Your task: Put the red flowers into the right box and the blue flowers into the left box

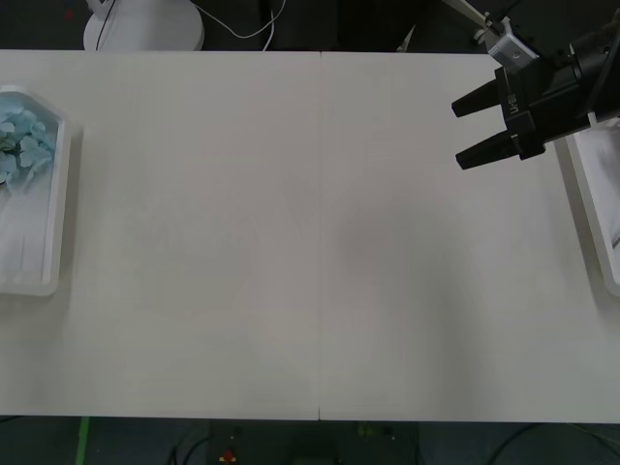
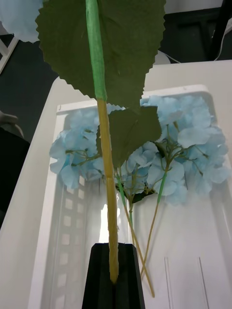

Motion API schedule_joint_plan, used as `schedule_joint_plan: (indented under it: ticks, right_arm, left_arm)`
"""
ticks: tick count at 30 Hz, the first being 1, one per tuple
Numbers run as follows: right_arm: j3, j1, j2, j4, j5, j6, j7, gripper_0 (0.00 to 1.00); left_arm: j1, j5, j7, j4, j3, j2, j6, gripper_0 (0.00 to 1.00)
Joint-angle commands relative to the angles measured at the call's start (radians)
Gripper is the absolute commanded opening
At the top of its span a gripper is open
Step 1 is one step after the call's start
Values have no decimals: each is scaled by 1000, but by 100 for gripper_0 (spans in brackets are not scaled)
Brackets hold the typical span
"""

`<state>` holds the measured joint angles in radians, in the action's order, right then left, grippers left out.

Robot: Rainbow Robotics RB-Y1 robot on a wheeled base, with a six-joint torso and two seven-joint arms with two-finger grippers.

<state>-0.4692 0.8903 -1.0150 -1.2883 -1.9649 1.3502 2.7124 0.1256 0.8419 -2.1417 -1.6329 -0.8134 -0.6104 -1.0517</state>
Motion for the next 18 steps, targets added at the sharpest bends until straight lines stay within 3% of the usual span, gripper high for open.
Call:
schedule_joint_plan:
  ticks: [1,6,9,11,12,15,18]
  right_arm:
    - [30,-5,-40,-29,-15,-10,-7,93]
    - [30,-5,-40,-29,-15,-10,-7,93]
    - [30,-5,-40,-29,-15,-10,-7,93]
    - [30,-5,-40,-29,-15,-10,-7,97]
    - [30,-5,-40,-29,-15,-10,-7,98]
    - [30,-5,-40,-29,-15,-10,-7,100]
    - [30,-5,-40,-29,-15,-10,-7,100]
  left_arm:
    - [-70,-20,101,-15,17,-58,62,0]
    - [-98,0,109,-15,48,-58,108,3]
    - [-98,9,111,-15,48,-58,108,25]
    - [-98,25,111,-15,48,-58,108,51]
    - [-98,32,111,-15,49,-58,108,58]
    - [-96,68,111,-15,59,-58,116,75]
    - [-96,187,106,-15,88,-63,118,80]
